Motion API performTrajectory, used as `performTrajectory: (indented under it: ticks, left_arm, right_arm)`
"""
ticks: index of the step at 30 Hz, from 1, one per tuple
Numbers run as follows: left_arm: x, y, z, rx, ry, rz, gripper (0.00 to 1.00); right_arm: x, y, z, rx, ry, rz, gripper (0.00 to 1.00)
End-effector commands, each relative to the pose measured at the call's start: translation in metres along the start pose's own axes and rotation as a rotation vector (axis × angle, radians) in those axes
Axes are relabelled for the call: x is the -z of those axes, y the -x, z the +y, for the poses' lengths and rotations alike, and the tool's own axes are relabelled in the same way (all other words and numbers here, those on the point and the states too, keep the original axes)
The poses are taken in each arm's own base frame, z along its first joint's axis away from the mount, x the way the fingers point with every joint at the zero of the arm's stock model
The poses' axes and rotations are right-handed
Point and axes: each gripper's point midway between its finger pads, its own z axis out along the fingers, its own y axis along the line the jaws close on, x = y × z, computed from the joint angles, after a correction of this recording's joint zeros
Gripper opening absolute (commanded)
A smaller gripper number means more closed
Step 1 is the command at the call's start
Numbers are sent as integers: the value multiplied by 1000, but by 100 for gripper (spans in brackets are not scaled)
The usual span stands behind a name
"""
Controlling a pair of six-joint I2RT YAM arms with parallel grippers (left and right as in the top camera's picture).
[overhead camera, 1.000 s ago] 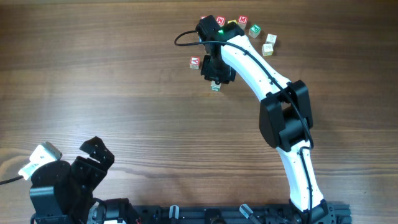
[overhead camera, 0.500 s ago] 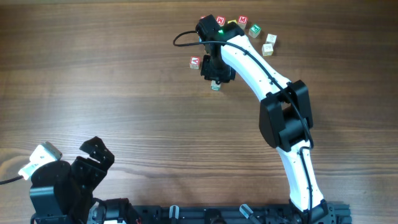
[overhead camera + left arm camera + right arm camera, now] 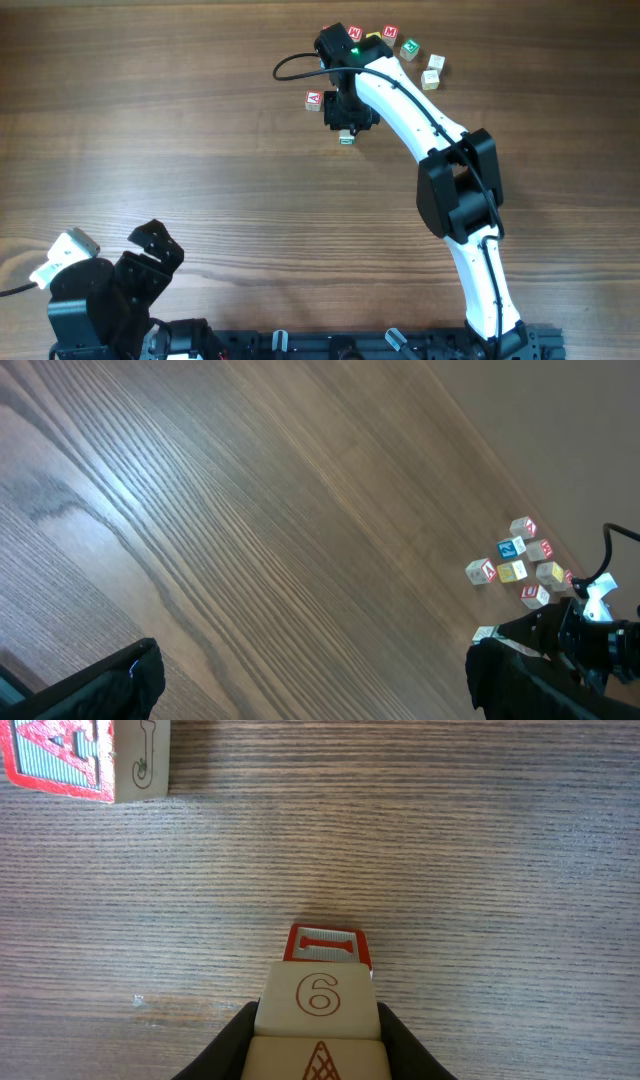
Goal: Form a tower
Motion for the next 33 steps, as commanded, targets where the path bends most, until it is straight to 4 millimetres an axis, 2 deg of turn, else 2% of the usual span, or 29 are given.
performTrajectory:
  ticks: [1,12,33]
  left_arm:
    - [1,-1,-2,0,-13,4,100]
    - [1,-1,-2,0,-13,4,100]
    - [1,-1,-2,0,-13,4,100]
  right_arm:
    - [30,10,5,-9,37,-63,8]
    - [30,-1,7,-62,57,-16,8]
    - [29,6,1,-63,23,-50,5]
